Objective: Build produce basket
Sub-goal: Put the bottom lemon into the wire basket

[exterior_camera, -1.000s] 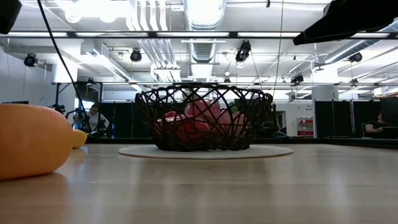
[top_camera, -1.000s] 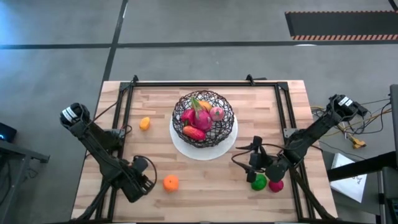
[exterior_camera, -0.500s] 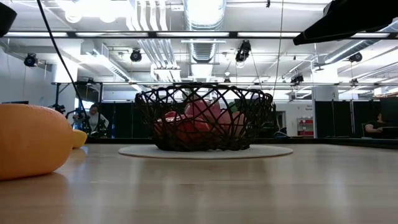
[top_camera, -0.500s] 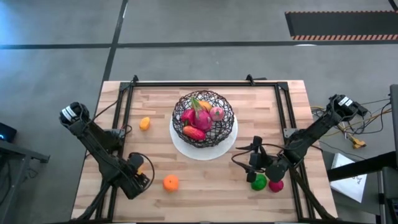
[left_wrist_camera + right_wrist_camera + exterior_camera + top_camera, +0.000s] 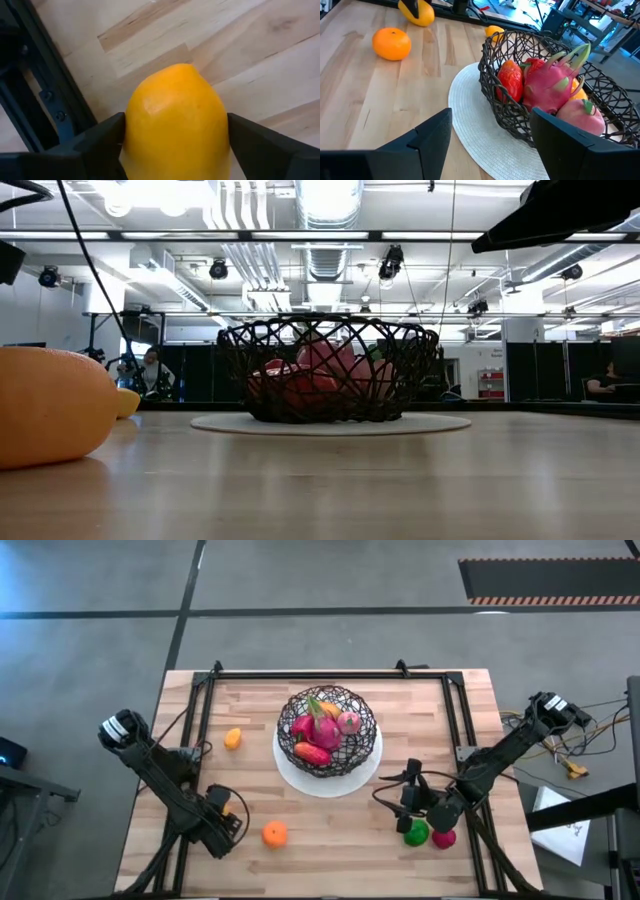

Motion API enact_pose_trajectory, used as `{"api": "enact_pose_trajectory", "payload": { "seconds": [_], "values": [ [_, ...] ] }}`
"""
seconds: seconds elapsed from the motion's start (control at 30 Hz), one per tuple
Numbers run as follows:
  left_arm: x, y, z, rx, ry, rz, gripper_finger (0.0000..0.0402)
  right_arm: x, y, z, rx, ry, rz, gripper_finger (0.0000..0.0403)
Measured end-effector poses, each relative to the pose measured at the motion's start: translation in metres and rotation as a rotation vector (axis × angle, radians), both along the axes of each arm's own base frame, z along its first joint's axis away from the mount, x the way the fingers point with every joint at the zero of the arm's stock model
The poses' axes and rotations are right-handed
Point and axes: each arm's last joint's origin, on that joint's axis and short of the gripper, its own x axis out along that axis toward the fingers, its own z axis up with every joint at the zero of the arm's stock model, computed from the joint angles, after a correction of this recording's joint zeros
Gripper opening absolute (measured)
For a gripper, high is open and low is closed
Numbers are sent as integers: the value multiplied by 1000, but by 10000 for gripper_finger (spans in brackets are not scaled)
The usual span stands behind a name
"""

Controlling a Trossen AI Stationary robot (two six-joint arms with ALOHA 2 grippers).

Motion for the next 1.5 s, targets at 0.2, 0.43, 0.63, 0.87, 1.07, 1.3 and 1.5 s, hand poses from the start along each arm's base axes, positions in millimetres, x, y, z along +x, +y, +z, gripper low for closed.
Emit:
{"api": "enact_pose_trajectory", "payload": {
  "seconds": [0.2,0.43,0.63,0.87,1.07,1.3,1.5],
  "values": [
    [0,0,-1,0,0,2,288,0,0,0,2,-1,-1,249],
    [8,-5,6,20,-113,-46,282,-6,5,1,-19,6,40,243],
    [33,-13,41,155,-456,-168,281,-18,8,11,-3,-12,84,237],
    [98,-12,81,508,-868,-470,281,-20,6,14,-12,-36,53,237],
    [172,31,108,804,-1049,-712,280,-18,7,10,-48,-38,15,237],
    [228,119,77,974,-989,-754,280,-18,7,9,-29,-40,7,237],
    [255,169,27,903,-887,-686,281,-18,8,9,-19,-42,6,237]
  ]
}}
